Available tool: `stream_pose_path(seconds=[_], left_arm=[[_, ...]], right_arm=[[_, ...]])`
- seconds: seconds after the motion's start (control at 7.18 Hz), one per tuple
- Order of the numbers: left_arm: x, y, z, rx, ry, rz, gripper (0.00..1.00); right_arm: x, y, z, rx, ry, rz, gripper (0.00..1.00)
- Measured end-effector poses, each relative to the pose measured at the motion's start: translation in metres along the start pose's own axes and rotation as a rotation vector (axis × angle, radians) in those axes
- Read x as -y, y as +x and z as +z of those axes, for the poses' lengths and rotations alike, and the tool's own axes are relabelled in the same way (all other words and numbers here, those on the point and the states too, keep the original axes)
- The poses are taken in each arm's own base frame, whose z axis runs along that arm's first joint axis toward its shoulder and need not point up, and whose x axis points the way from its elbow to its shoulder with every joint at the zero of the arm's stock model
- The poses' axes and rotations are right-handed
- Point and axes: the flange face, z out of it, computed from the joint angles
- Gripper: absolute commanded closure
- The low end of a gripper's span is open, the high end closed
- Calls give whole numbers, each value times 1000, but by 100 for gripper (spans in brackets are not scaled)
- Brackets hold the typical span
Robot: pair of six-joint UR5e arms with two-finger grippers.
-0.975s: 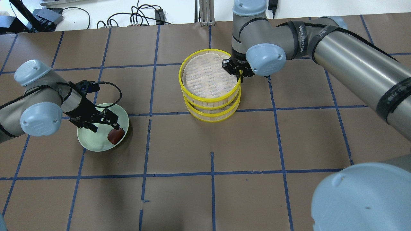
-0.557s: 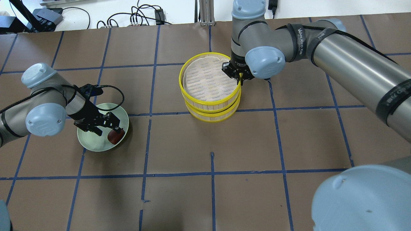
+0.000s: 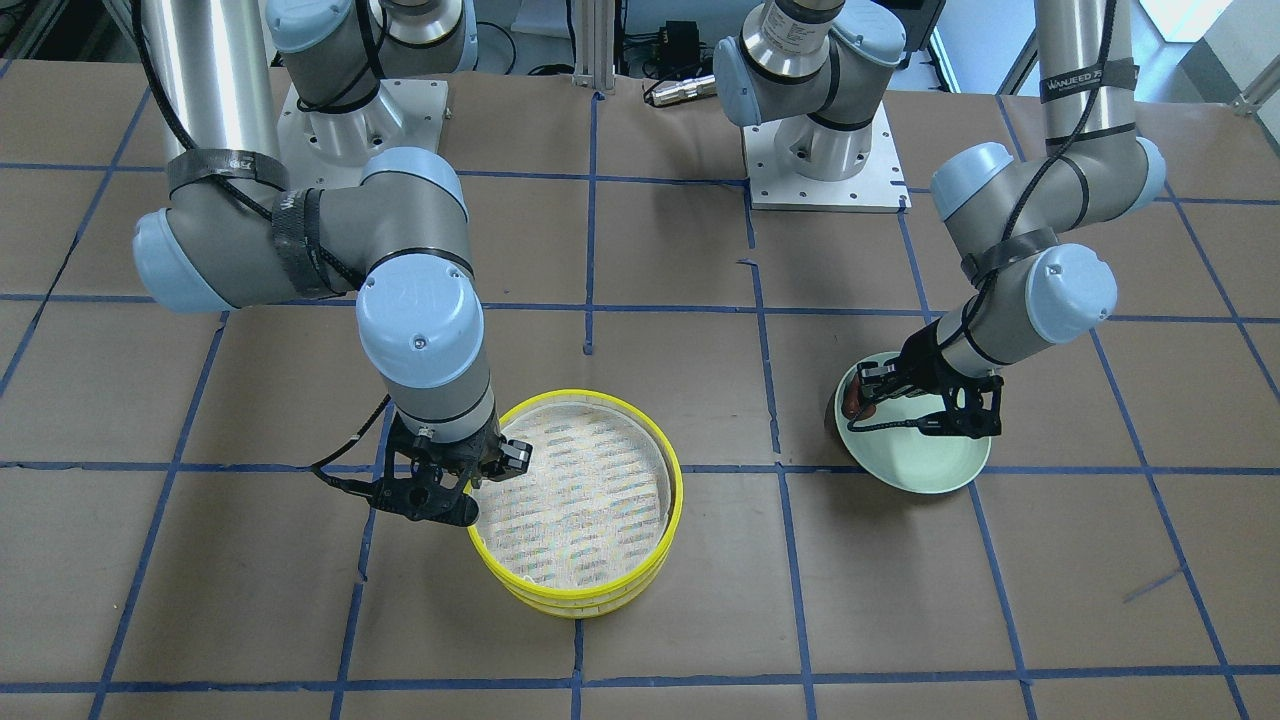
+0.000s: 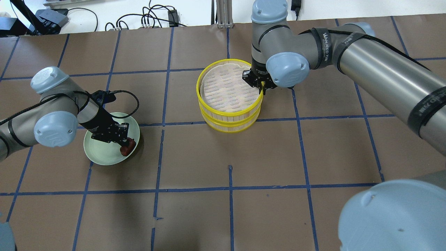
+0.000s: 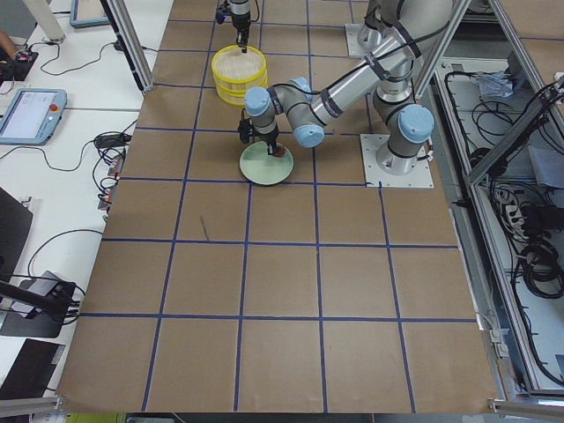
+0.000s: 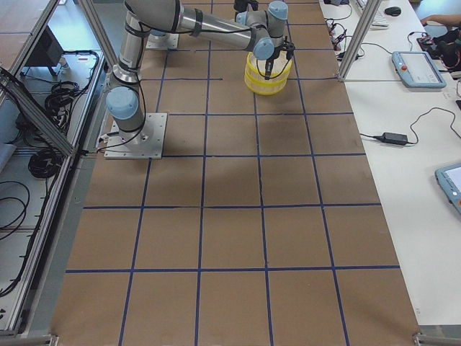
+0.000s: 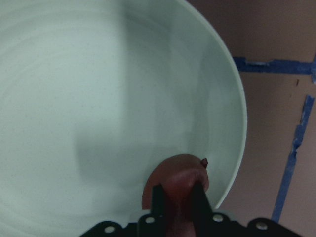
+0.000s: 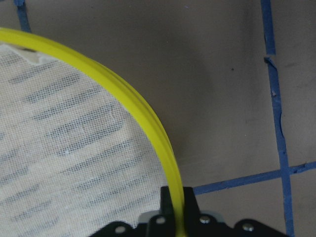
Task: Place buns in different layers of steamer
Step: 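Grasp the brown bun on the plate with the left gripper and lift it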
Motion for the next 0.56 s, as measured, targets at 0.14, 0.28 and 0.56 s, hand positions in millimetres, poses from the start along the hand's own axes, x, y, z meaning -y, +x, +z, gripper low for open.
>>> stream_pose_path(seconds=[0.14, 0.28, 0.56], left_arm=[[2, 4, -16, 13, 35, 6, 100], [3, 9, -43, 28, 76, 15, 100], [1, 19, -100, 43, 121, 25, 100]], right_arm=[[-1, 0, 1, -1, -4, 2, 89], [-2, 0, 2, 1, -7, 4, 83], [-5, -4, 2, 5, -9, 0, 1]])
